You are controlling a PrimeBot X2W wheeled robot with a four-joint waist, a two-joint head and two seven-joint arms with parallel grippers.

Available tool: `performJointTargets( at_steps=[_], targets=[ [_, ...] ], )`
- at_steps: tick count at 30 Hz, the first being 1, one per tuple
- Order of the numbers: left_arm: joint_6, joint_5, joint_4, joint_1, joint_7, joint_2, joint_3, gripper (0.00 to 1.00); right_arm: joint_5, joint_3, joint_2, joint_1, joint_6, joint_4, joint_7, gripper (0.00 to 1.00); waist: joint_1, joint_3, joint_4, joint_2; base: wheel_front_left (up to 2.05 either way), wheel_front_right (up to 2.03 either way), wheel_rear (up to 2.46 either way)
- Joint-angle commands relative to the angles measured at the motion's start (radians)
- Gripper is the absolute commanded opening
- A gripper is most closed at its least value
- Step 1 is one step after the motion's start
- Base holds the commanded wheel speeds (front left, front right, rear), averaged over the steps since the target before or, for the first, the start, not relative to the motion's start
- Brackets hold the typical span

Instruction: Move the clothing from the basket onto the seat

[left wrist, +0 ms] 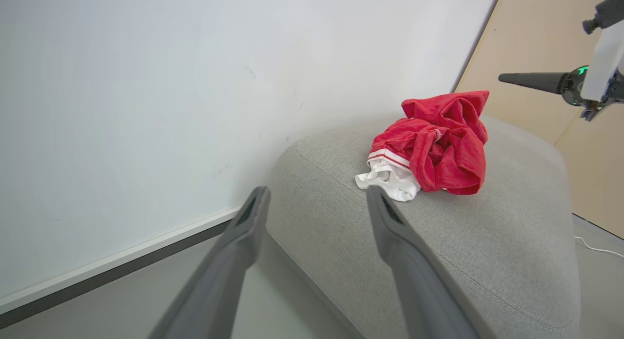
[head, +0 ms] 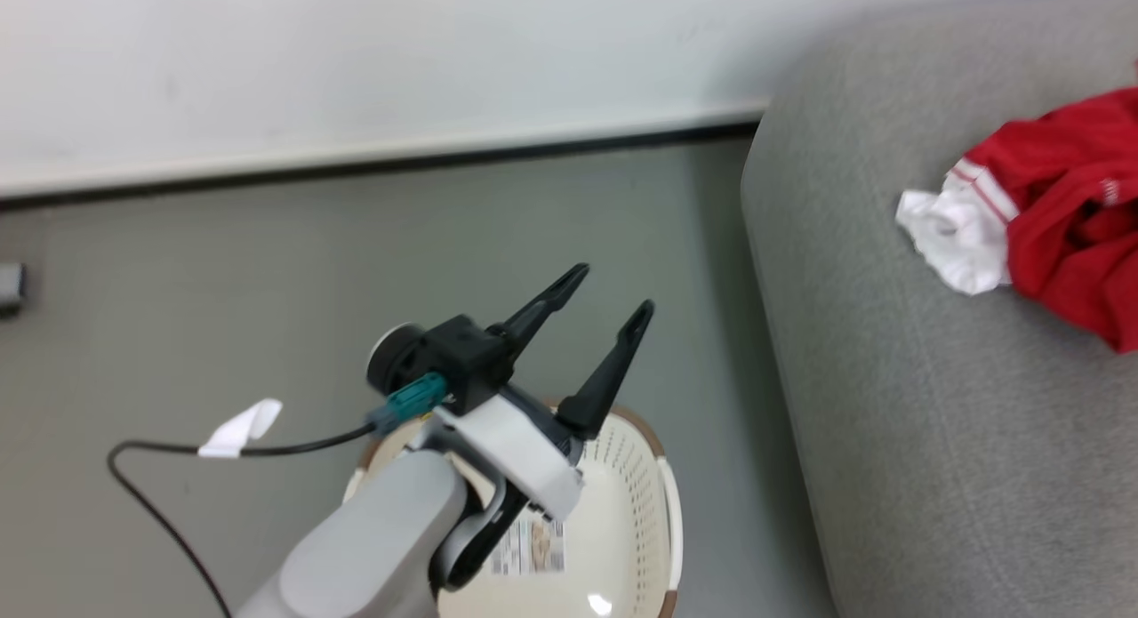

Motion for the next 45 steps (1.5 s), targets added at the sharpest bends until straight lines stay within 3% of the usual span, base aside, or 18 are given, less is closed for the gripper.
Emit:
performJointTargets(
  at_steps=[1, 8, 14, 23, 28, 38, 45],
  targets=[
    [0.014, -0.016, 0.004, 0.04, -0.001, 0.014, 0.02, 1.0, 0.014, 0.013, 0.001, 0.037, 0.001, -0.034, -0.013, 1.0, 0.0001, -0.099, -0.008, 0.0, 0.0, 0.0, 0.0],
    [0.029, -0.061, -0.04, 0.132, -0.001, 0.037, 0.106, 1.0, 0.005, 0.046, 0.011, 0.103, 0.001, -0.146, -0.075, 1.0, 0.0001, -0.215, 0.001, 0.0, 0.0, 0.0, 0.0],
    [0.083, -0.073, -0.059, 0.223, -0.001, 0.084, 0.181, 1.0, -0.015, 0.056, 0.064, 0.185, 0.0, -0.238, -0.175, 1.0, 0.0001, -0.292, 0.028, 0.0, 0.0, 0.0, 0.0],
    [0.136, -0.128, -0.12, 0.383, -0.001, 0.144, 0.324, 1.0, -0.014, 0.082, 0.21, 0.336, 0.0, -0.308, -0.289, 1.0, 0.0001, -0.349, 0.044, 0.0, 0.0, 0.0, 0.0],
    [0.165, -0.083, -0.167, 0.479, -0.001, 0.167, 0.416, 1.0, -0.036, 0.077, 0.292, 0.416, 0.0, -0.307, -0.372, 1.0, 0.0001, -0.36, 0.059, 0.0, 0.0, 0.0, 0.0],
    [0.173, 0.051, -0.166, 0.603, -0.001, 0.113, 0.571, 1.0, -0.141, 0.039, 0.405, 0.561, 0.001, -0.288, -0.422, 1.0, 0.0001, -0.374, 0.1, 0.0, 0.0, 0.0, 0.0],
    [0.125, 0.164, -0.114, 0.655, -0.001, 0.043, 0.665, 1.0, -0.265, -0.034, 0.511, 0.649, 0.0, -0.354, -0.421, 1.0, 0.0001, -0.379, 0.108, 0.0, 0.0, 0.0, 0.0]
  ],
)
